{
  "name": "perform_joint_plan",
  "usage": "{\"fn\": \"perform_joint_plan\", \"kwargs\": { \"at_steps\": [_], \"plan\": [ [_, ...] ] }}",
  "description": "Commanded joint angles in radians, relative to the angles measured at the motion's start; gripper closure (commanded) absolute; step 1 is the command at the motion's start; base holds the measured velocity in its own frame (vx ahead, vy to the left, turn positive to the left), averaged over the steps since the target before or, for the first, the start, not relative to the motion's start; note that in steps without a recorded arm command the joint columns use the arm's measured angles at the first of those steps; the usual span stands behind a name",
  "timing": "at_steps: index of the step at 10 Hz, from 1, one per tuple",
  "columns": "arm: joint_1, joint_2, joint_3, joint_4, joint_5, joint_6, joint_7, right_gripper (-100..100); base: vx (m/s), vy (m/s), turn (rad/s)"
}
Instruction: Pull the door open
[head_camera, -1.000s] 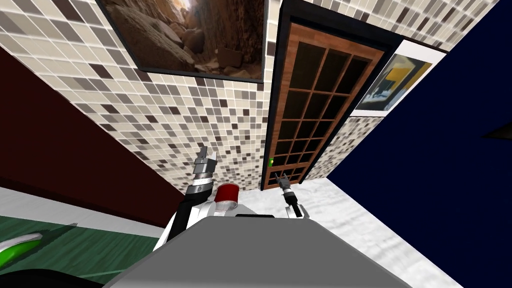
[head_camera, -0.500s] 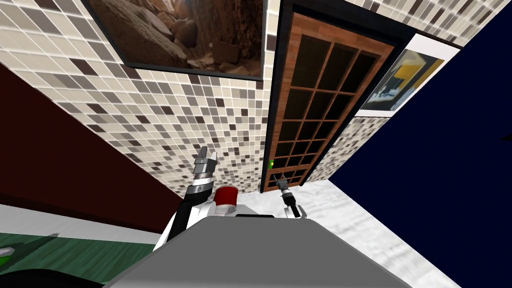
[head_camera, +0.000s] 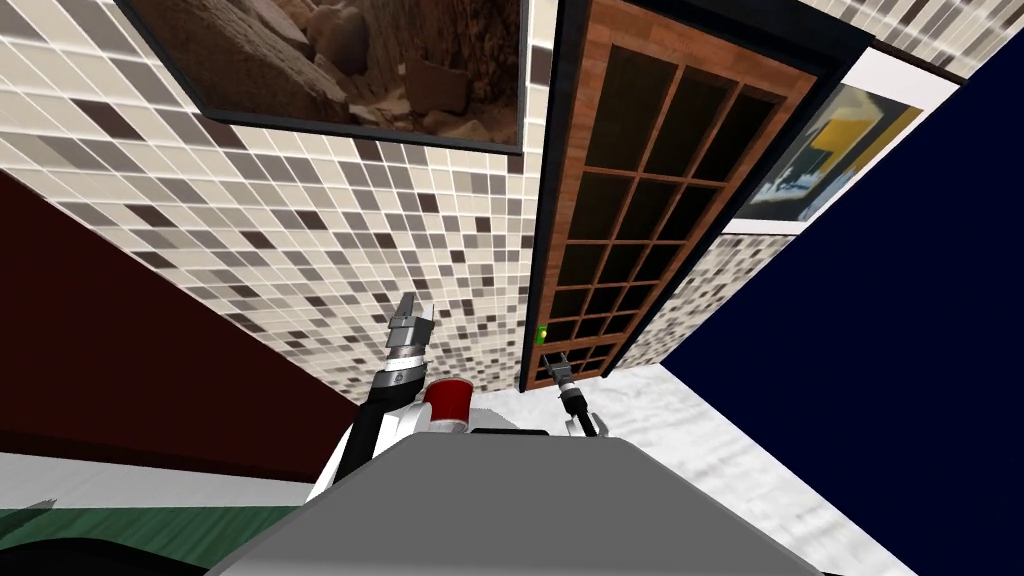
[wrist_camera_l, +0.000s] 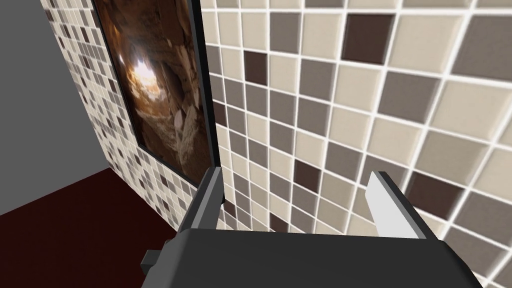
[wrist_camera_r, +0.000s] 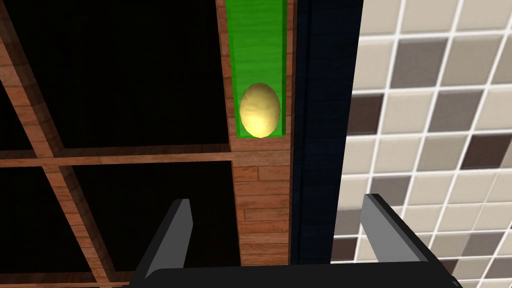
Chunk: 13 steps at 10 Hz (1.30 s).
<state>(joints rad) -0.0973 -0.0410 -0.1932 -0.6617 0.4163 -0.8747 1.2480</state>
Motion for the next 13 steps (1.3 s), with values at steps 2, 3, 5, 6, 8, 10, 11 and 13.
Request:
{"fn": "perform_joint_plan", "kwargs": {
  "at_steps": [2, 3, 5, 6, 8, 10, 11, 13],
  "plan": [
    [0.0, -0.01, 0.031, 0.001, -0.012, 0.0, 0.007, -100, 0.042, -0.011, -0.033],
    [0.001, -0.013, 0.046, 0.002, -0.017, 0.0, 0.009, -100, 0.046, 0.003, -0.085],
    [0.002, -0.021, 0.087, 0.002, -0.034, -0.001, 0.013, -100, 0.093, 0.008, -0.101],
    [0.003, -0.022, 0.106, 0.003, -0.042, -0.002, 0.015, -100, 0.13, 0.006, -0.102],
    [0.004, -0.024, 0.142, 0.003, -0.057, -0.002, 0.019, -100, 0.169, 0.024, -0.16],
    [0.006, -0.024, 0.182, 0.004, -0.074, -0.003, 0.023, -100, 0.187, 0.065, -0.156],
    [0.006, -0.022, 0.195, 0.004, -0.079, -0.004, 0.025, -100, 0.223, 0.056, -0.153],
    [0.007, -0.02, 0.213, 0.005, -0.087, -0.004, 0.027, -100, 0.21, 0.044, -0.093]
  ]
}}
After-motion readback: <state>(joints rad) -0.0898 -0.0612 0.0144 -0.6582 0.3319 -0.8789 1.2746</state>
